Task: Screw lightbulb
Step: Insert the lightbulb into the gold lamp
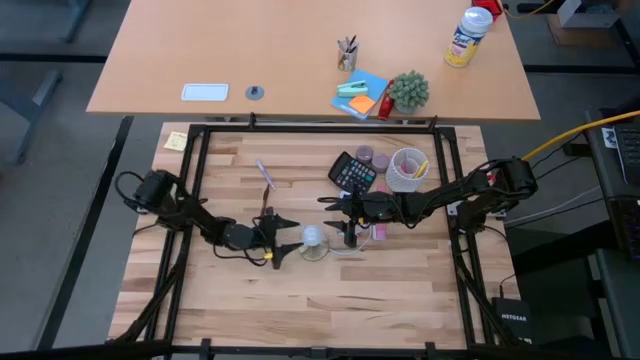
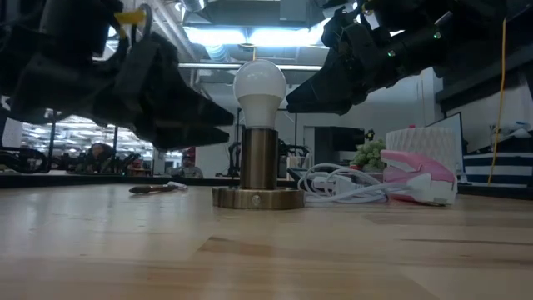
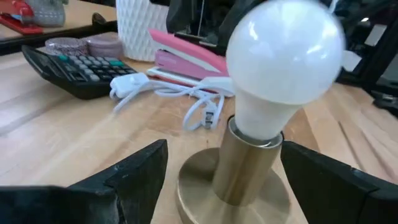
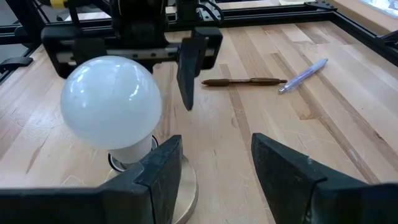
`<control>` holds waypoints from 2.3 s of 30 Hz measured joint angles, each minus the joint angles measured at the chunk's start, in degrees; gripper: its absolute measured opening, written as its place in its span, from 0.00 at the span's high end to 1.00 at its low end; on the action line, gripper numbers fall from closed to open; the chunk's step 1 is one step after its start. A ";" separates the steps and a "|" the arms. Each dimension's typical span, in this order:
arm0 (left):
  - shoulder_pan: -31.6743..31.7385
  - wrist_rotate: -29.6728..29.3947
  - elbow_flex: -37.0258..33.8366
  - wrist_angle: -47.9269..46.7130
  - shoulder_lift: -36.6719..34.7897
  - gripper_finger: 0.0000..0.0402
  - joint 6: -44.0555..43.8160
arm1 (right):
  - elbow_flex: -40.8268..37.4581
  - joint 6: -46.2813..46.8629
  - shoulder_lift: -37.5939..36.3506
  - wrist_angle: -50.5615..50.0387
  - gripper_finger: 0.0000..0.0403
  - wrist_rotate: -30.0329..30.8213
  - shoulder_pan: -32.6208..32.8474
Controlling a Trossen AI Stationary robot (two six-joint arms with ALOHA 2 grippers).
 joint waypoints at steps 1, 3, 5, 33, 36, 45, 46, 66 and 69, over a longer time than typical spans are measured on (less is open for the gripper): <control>-0.26 0.00 -0.38 0.00 -0.64 0.24 -0.26 | 0.00 0.00 0.00 -0.01 0.51 -0.02 0.00; -0.84 0.02 -0.90 -0.30 -1.73 0.24 -1.97 | 0.00 0.00 0.00 -0.02 0.51 0.00 0.00; -1.47 0.06 -0.87 -0.59 -2.02 0.24 -4.72 | 0.00 0.00 0.00 -0.02 0.51 -0.02 0.03; -7.52 0.03 0.95 -4.02 -2.00 0.24 -15.21 | 0.00 0.28 0.00 0.55 0.51 -0.09 0.00; -7.54 0.05 2.38 -4.52 -2.00 0.24 -12.48 | 0.00 0.26 0.00 0.53 0.51 0.00 -0.01; -7.58 0.80 4.15 -4.89 -2.00 0.26 -9.97 | 0.00 0.12 0.00 0.52 0.52 -2.19 -0.02; -7.58 0.91 4.41 -5.19 -2.00 0.28 -9.97 | 0.00 0.08 0.00 0.52 0.53 -2.69 -0.02; -7.30 0.87 8.33 -13.24 -1.93 0.68 -10.44 | 0.00 -3.34 0.00 6.23 0.87 -0.57 -0.02; -7.30 0.66 8.35 -13.01 -1.93 0.73 -11.72 | 0.00 -5.81 0.00 6.84 0.87 -0.57 -0.02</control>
